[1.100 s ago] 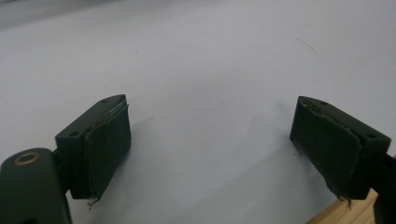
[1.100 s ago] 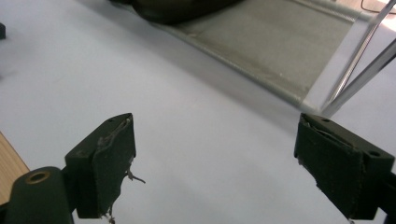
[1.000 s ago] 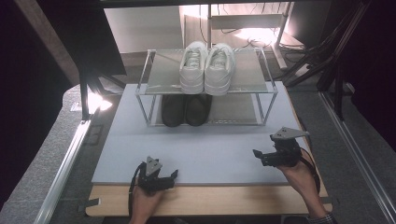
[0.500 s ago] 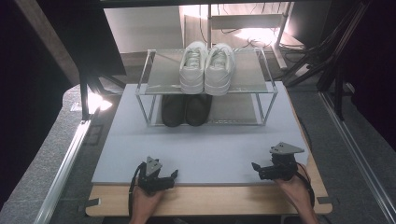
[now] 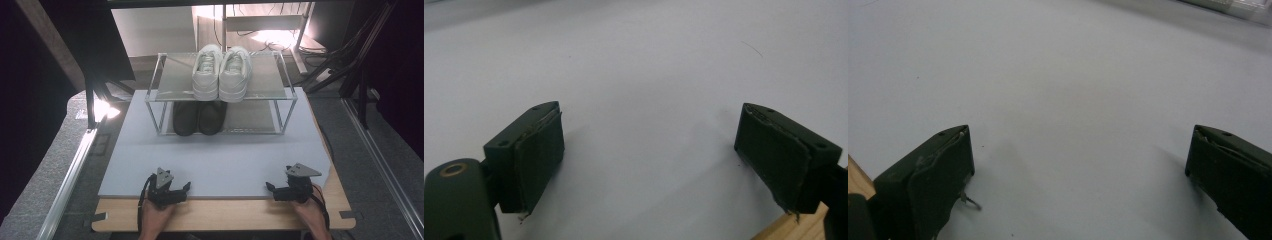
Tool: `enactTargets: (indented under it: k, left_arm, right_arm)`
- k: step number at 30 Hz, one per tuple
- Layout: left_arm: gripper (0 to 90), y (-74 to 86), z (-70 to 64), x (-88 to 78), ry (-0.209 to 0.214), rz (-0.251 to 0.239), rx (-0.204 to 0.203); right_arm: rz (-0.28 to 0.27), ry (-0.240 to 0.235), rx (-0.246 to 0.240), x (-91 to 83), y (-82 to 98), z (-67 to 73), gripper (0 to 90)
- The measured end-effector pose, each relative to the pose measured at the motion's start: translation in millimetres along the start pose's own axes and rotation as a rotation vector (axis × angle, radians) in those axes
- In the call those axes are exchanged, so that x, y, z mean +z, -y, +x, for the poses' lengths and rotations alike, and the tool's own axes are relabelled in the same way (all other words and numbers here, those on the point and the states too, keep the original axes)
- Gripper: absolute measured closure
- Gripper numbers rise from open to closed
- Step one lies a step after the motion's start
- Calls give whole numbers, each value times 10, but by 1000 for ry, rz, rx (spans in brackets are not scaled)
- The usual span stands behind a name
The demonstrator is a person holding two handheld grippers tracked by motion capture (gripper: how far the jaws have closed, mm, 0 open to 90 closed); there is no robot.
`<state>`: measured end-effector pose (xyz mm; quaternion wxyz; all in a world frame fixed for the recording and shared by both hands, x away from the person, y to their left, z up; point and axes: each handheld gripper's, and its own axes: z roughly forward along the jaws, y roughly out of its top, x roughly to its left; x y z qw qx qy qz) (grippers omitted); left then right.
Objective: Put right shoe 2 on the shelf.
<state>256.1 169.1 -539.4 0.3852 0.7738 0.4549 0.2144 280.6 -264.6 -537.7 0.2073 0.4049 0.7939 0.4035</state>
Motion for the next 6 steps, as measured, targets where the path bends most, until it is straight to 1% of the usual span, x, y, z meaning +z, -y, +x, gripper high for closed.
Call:
enactTargets:
  k: [6]
  left_arm:
    - [124, 1, 0, 0, 1, 0, -1]
  right_arm:
    - [1, 6, 7, -5, 5, 6, 0]
